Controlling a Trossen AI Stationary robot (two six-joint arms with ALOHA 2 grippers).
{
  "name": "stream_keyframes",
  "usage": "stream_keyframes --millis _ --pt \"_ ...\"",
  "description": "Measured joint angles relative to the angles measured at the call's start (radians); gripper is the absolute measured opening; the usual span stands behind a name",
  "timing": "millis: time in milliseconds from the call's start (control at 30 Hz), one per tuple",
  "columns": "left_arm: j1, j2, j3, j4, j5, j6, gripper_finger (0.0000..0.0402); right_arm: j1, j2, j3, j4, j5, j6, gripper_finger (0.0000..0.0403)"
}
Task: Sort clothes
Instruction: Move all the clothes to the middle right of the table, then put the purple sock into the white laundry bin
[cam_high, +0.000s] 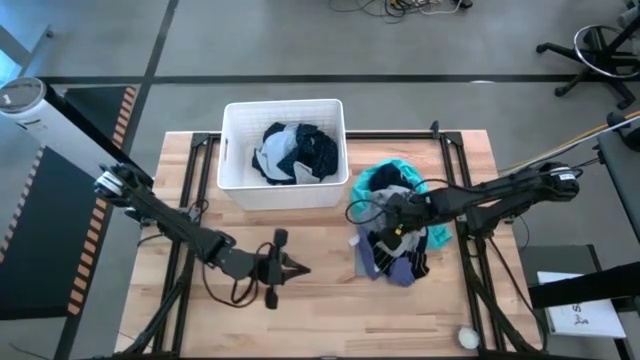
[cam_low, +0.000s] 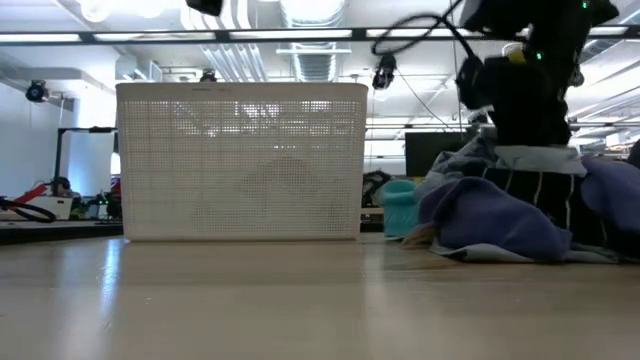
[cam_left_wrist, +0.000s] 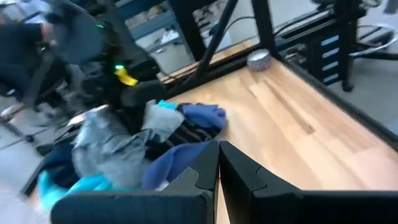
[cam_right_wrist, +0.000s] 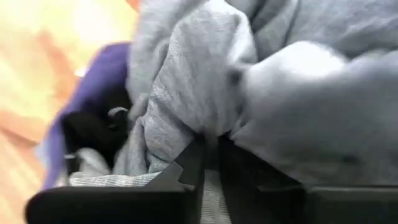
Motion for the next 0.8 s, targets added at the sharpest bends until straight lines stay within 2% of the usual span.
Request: stream_keyframes --millis 133,233,367,567,667,800 --pt "0.046 0.072 0.000 0.097 0.117 0.002 0.0006 0.050 -0.015 0.074 -0.019 -0.004 -0.014 0.0079" --pt "0.081 0.129 0.012 0.117 0.164 -0.011 0.0017 0.094 -0.024 0.140 -0.050 0.006 -0.051 0.0107" --pt "0.111 0.208 0.072 0.113 0.168 -0.013 0.0041 0.158 -0.028 0.248 -0.103 0.050 -0.091 0.0142" --pt "0.141 0.346 0.227 0.030 0.179 0.031 0.0094 0.250 -0.028 0.407 -0.217 0.166 -0.133 0.0179" --pt "0.159 0.416 0.296 -0.009 0.150 0.056 0.0120 0.292 -0.028 0.476 -0.254 0.251 -0.150 0.0188" --pt "0.187 0.500 0.350 -0.021 0.060 0.074 0.0153 0.347 -0.028 0.550 -0.291 0.337 -0.171 0.0190"
